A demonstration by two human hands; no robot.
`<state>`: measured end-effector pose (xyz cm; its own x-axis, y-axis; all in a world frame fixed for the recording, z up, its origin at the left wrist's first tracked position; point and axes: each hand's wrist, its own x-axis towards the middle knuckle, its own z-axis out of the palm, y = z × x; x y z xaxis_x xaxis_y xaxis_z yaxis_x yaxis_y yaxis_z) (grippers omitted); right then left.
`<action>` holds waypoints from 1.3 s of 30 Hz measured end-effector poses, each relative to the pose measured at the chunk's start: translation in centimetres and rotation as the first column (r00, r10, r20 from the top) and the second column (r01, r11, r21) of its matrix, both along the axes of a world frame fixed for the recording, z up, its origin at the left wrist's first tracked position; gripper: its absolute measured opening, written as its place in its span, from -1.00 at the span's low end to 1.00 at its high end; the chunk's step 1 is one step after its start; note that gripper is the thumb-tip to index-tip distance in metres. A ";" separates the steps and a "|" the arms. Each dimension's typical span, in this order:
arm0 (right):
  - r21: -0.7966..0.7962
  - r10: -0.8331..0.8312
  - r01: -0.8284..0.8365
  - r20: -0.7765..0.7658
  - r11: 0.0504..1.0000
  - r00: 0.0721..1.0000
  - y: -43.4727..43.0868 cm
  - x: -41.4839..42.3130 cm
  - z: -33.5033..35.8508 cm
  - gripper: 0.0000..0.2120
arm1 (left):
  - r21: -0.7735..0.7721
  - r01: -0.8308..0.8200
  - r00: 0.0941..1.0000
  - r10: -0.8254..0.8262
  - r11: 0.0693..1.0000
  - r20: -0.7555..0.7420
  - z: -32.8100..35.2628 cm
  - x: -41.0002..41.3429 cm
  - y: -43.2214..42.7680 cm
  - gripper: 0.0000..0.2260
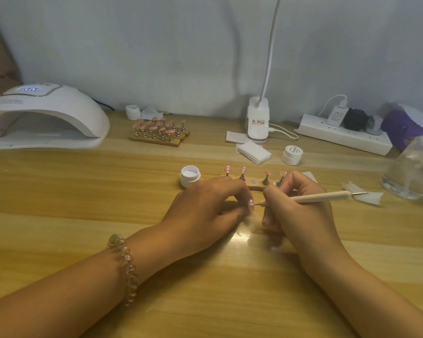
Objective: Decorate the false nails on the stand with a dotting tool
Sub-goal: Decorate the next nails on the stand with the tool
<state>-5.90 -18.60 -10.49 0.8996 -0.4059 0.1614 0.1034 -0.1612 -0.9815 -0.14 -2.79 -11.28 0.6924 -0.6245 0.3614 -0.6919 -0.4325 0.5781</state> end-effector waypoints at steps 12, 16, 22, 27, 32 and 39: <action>0.010 0.007 -0.007 0.017 1.000 1.000 0.1 -0.1 0.2 -0.74 | -0.007 -0.002 1.000 0.002 1.000 0.006 0.0 0.0 0.0 -0.95; 0.062 -0.023 0.019 0.049 0.998 0.999 0.1 -0.2 0.3 -0.68 | 0.008 -0.008 1.000 0.008 1.000 0.016 0.0 0.0 0.0 -0.95; 0.210 -0.095 0.070 0.111 0.975 0.989 0.0 -0.2 0.5 -0.69 | 0.010 -0.070 0.997 0.070 0.997 0.021 -0.2 0.0 0.0 -0.94; 0.216 -0.102 0.075 0.116 0.974 0.988 -0.2 -0.1 0.4 -0.69 | -0.008 -0.117 0.993 0.117 0.993 -0.007 -0.2 0.2 0.1 -0.87; 0.207 -0.101 0.078 0.103 0.975 0.990 -0.1 -0.1 0.6 -0.72 | 0.028 -0.182 0.983 0.182 0.983 -0.006 -0.4 0.5 0.0 -0.87; 0.169 -0.080 0.066 0.077 0.983 0.994 0.0 -0.1 0.5 -0.74 | 0.047 -0.217 0.976 0.217 0.975 0.002 -0.5 0.7 0.0 -0.94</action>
<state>-5.97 -18.61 -9.98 0.8525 -0.4978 0.1596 0.1799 -0.0072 -0.9837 0.58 -2.82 -11.80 0.8143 -0.4751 0.3336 -0.5769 -0.5987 0.5556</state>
